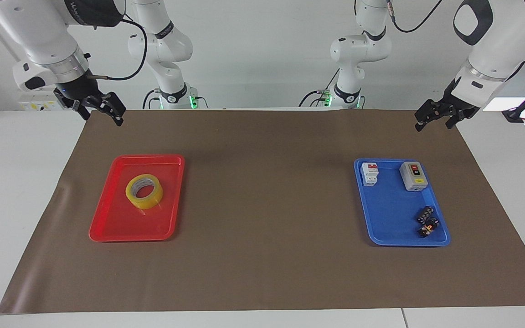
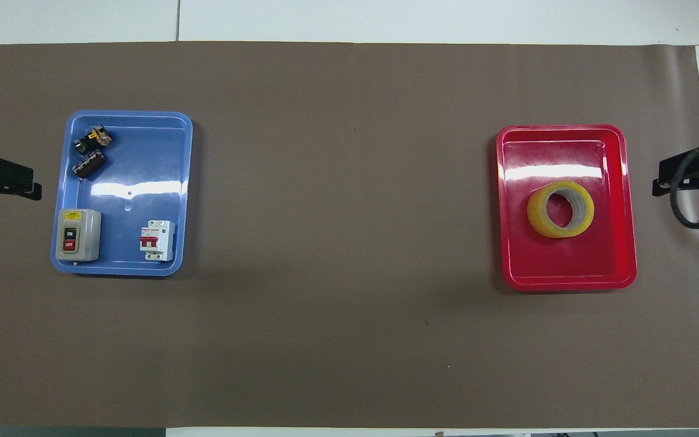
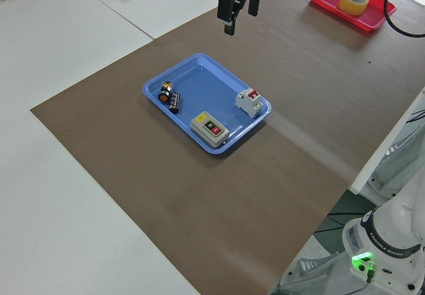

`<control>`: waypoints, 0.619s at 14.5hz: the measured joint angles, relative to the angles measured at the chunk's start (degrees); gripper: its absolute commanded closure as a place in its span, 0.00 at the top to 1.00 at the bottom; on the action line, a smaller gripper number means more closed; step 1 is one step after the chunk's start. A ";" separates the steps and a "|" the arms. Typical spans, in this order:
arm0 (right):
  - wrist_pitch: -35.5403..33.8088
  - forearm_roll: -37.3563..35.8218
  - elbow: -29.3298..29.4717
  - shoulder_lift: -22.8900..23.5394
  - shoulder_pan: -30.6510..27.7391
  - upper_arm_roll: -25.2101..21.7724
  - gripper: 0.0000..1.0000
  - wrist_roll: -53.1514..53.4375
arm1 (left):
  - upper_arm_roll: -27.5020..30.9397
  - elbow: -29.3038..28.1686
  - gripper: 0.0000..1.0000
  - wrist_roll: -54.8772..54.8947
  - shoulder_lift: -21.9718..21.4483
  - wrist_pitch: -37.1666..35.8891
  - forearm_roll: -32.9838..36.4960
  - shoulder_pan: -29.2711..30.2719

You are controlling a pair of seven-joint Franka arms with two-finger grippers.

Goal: Place and move tape with both arms

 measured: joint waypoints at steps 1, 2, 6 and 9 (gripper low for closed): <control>0.00 0.00 -0.10 -0.03 0.07 0.21 1.00 -0.47 | 0.00 0.00 1.00 0.00 0.00 0.00 0.00 0.00; 0.01 0.00 -0.24 -0.14 0.12 0.48 1.00 -1.12 | 0.00 0.00 1.00 0.00 0.00 0.00 0.00 0.00; 0.22 -1.78 -0.82 -0.73 1.51 0.86 1.00 -2.58 | 0.00 0.00 1.00 0.00 0.00 0.00 0.00 0.00; 1.15 -3.10 -0.76 -0.75 1.84 0.90 1.00 -4.23 | 0.00 0.00 1.00 0.00 0.00 0.00 0.00 0.00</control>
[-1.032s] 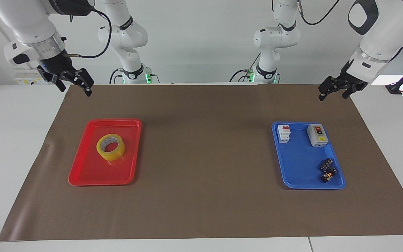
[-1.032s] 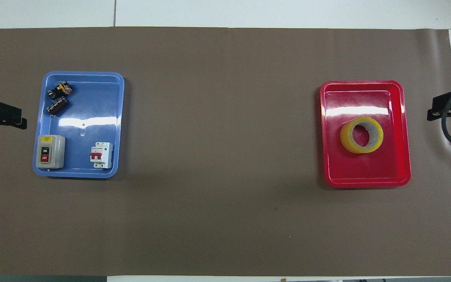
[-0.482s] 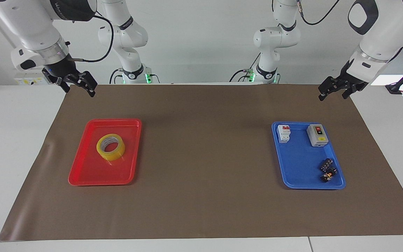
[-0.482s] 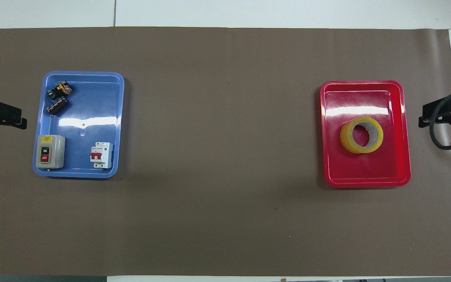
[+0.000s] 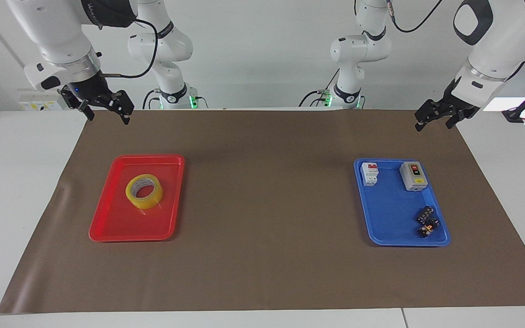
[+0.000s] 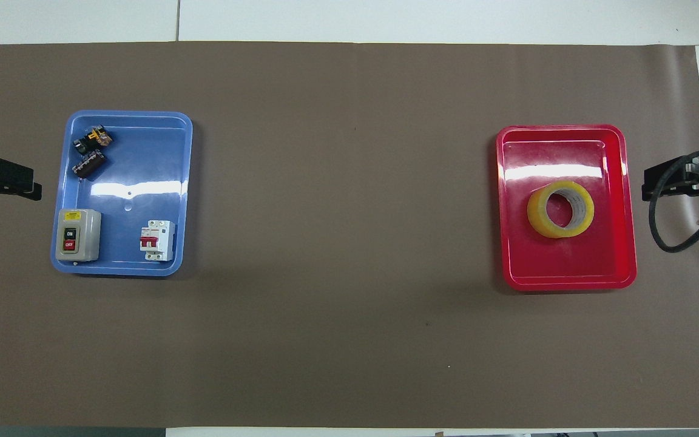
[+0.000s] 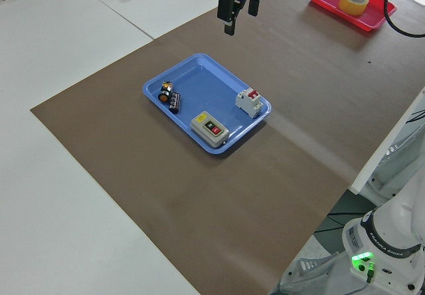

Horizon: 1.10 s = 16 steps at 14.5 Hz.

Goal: Place and move tape with both arms

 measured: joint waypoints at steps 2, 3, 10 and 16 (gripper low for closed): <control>0.06 0.06 0.06 0.00 -0.01 0.00 1.00 -0.22 | 0.00 0.00 1.00 0.00 0.00 0.00 0.00 0.00; 0.06 0.43 0.06 0.00 -0.01 0.00 1.00 -0.22 | 0.00 0.00 1.00 0.00 0.00 0.00 0.00 0.00; -0.87 1.90 0.79 0.02 -0.01 0.01 1.00 -0.22 | 0.00 0.00 1.00 0.00 0.00 0.00 0.00 0.00; -0.63 1.94 0.91 0.03 -0.04 0.05 1.00 -0.63 | 0.00 0.00 1.00 0.00 0.00 0.00 0.00 0.00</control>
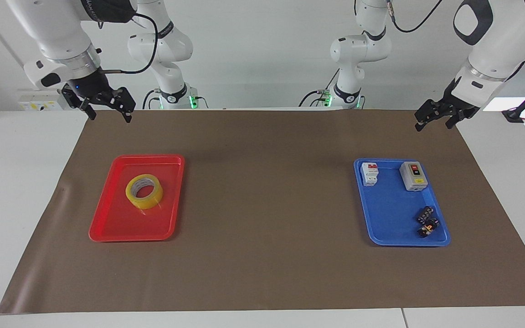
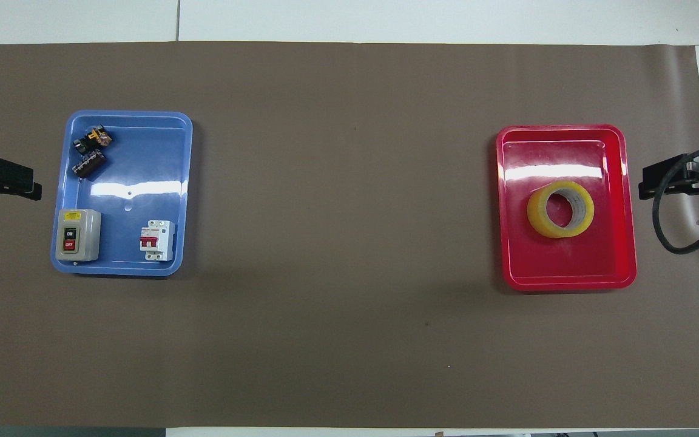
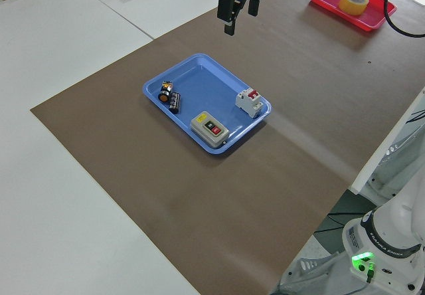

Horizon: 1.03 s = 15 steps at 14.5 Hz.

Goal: Place and move tape with both arms

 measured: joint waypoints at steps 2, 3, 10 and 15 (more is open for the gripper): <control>0.00 -0.03 0.00 0.00 -0.13 -0.03 1.00 -1.42 | 0.00 0.00 1.00 0.00 0.00 0.00 0.00 0.00; 0.00 -0.04 0.00 0.01 -0.16 -0.04 1.00 -1.78 | 0.00 0.00 1.00 0.00 0.00 0.00 0.00 0.00; 0.03 -0.04 0.01 0.01 -0.17 -0.04 1.00 -1.98 | 0.00 0.00 1.00 0.00 0.00 0.00 0.00 0.00; 0.03 -0.04 0.01 0.01 -0.23 -0.04 1.00 -1.99 | 0.00 0.00 1.00 0.00 0.00 0.00 0.00 0.00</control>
